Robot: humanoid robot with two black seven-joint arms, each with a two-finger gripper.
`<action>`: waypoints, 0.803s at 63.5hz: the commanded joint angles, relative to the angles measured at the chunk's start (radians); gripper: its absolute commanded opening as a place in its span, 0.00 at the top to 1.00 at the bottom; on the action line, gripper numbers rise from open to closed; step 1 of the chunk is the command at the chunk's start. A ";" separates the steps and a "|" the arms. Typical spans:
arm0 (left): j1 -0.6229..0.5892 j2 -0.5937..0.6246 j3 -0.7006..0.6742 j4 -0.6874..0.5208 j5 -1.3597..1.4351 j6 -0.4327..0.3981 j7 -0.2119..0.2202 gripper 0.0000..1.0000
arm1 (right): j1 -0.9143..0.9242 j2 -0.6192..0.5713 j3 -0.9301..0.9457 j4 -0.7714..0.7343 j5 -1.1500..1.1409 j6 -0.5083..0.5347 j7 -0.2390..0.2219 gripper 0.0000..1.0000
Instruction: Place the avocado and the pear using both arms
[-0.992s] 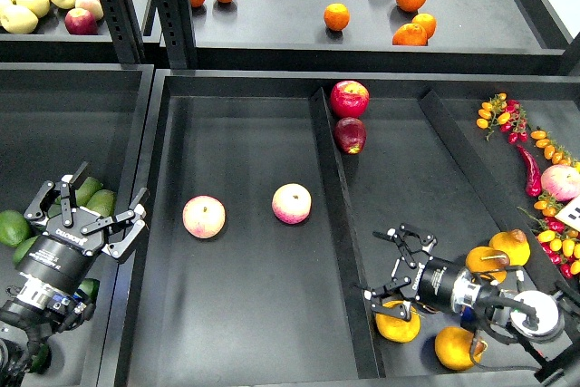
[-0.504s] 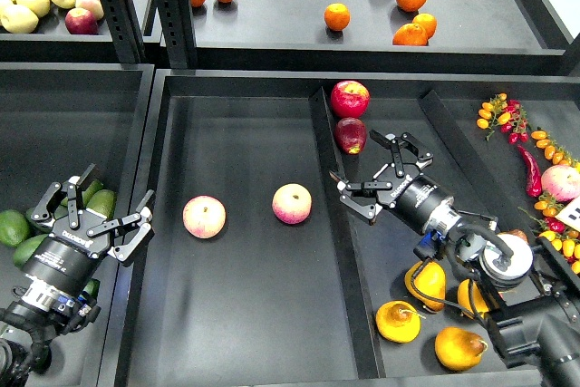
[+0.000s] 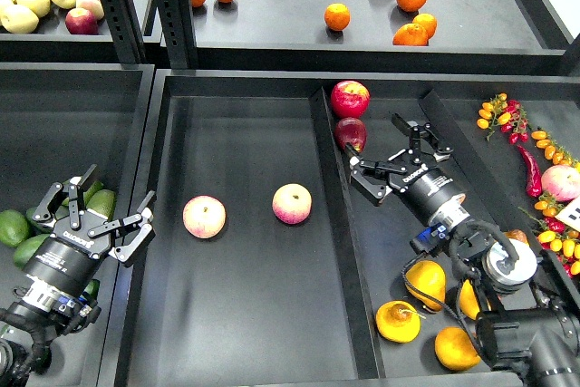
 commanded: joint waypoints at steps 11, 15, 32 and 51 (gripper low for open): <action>0.023 0.000 0.009 -0.033 -0.003 0.000 0.000 0.01 | -0.124 0.000 0.029 0.102 0.003 0.029 0.000 0.00; 0.025 0.000 0.025 -0.033 -0.003 0.000 0.000 0.01 | -0.143 0.000 0.031 0.107 0.003 0.061 0.000 0.00; 0.026 0.000 0.037 -0.031 -0.001 0.000 0.000 0.01 | -0.224 0.000 0.031 0.115 0.003 0.124 0.163 0.00; 0.091 0.000 0.055 -0.059 -0.003 0.000 0.000 0.01 | -0.342 0.000 0.017 0.125 0.006 0.281 0.168 0.00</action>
